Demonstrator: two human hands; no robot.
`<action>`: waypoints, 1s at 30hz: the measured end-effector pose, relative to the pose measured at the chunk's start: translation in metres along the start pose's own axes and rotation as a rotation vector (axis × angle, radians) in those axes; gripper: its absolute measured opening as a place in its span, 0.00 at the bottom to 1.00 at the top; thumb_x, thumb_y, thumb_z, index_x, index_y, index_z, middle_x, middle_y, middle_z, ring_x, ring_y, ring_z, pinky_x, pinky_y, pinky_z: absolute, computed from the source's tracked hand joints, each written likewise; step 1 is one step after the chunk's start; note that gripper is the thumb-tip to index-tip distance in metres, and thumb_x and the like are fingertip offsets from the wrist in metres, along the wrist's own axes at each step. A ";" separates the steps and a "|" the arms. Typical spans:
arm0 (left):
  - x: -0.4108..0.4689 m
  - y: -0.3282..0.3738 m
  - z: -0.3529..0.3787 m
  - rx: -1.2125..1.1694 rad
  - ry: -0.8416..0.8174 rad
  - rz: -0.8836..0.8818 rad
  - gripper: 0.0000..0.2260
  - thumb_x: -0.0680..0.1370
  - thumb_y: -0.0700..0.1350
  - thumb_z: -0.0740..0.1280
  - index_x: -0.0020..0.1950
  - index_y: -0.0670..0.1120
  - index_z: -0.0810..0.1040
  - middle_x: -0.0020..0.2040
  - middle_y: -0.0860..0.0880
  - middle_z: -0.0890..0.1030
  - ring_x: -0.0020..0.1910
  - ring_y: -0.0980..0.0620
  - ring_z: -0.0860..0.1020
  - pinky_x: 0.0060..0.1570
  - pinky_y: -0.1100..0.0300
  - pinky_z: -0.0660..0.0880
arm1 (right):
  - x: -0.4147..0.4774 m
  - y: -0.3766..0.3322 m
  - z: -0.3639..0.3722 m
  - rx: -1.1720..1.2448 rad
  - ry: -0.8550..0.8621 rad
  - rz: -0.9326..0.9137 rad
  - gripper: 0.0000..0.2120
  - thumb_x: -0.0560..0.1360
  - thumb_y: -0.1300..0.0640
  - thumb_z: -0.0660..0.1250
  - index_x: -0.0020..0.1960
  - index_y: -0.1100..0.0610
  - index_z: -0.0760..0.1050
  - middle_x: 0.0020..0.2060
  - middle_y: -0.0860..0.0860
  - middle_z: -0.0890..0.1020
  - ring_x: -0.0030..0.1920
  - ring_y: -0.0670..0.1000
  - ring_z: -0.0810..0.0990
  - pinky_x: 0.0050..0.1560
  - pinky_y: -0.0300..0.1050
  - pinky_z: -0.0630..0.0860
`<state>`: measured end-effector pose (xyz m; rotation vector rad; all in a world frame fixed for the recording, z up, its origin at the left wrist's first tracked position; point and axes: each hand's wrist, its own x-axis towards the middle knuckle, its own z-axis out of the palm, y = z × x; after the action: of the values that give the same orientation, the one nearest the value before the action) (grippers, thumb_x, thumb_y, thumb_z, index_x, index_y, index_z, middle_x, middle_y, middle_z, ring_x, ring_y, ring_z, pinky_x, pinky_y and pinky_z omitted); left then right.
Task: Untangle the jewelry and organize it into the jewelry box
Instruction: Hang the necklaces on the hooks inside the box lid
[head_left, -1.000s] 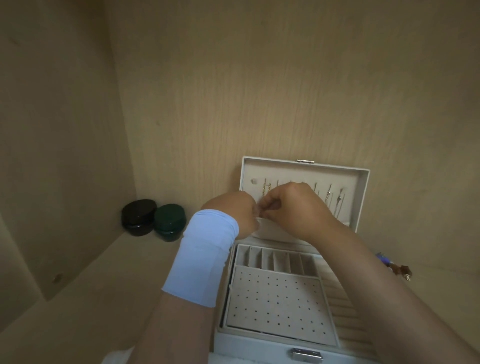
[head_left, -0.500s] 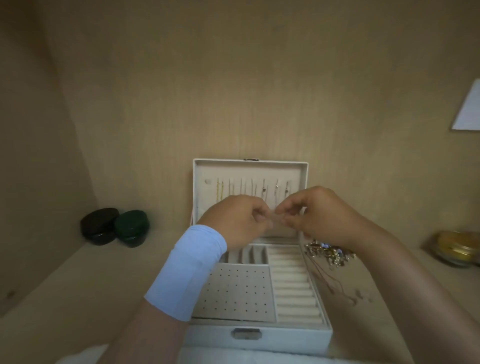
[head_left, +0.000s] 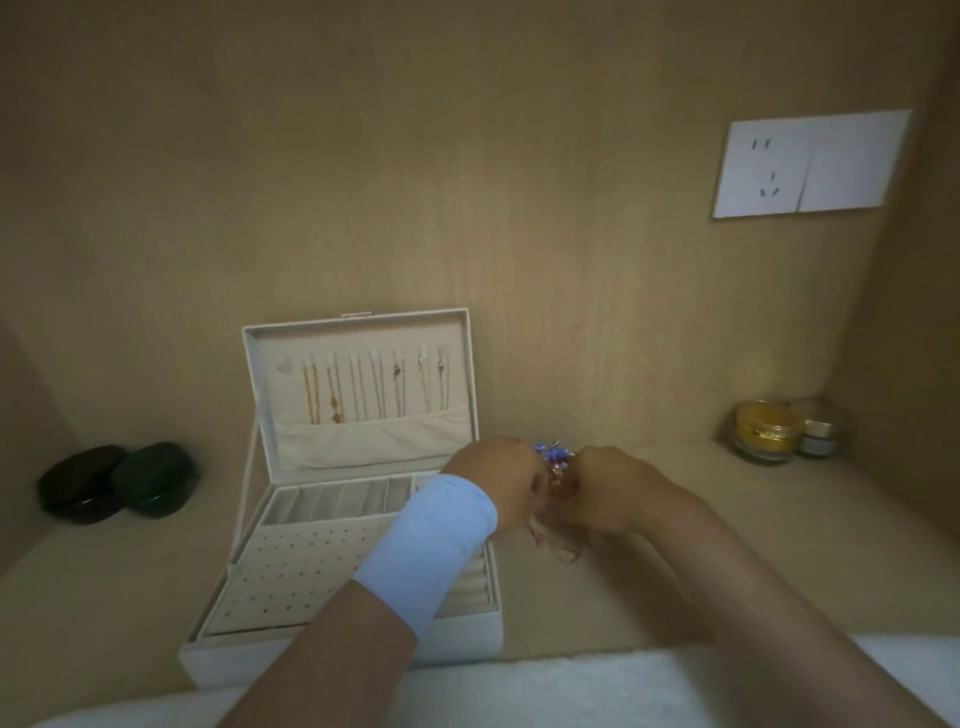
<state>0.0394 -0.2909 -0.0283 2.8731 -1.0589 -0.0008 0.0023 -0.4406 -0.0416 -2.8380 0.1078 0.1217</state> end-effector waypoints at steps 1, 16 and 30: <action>0.004 0.001 0.002 0.025 -0.020 -0.008 0.10 0.77 0.46 0.64 0.51 0.49 0.84 0.50 0.47 0.81 0.49 0.43 0.79 0.49 0.56 0.76 | 0.001 -0.002 0.003 -0.011 0.016 -0.005 0.15 0.71 0.43 0.68 0.35 0.52 0.70 0.31 0.44 0.72 0.41 0.52 0.76 0.40 0.41 0.69; 0.027 -0.005 0.018 -0.012 -0.207 -0.019 0.11 0.74 0.43 0.70 0.56 0.47 0.81 0.53 0.46 0.82 0.52 0.44 0.80 0.55 0.54 0.76 | 0.014 0.017 0.001 0.243 0.018 -0.033 0.17 0.72 0.47 0.67 0.29 0.56 0.72 0.25 0.48 0.71 0.29 0.50 0.69 0.35 0.42 0.69; 0.031 -0.004 0.025 0.079 -0.186 -0.020 0.09 0.78 0.47 0.61 0.50 0.46 0.80 0.50 0.46 0.81 0.49 0.44 0.79 0.53 0.52 0.77 | 0.006 0.013 0.000 0.227 -0.296 -0.144 0.08 0.73 0.55 0.66 0.41 0.55 0.84 0.31 0.45 0.85 0.34 0.41 0.81 0.46 0.38 0.77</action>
<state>0.0649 -0.3104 -0.0531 3.0031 -1.0823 -0.2378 0.0073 -0.4537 -0.0460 -2.5581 -0.1379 0.4631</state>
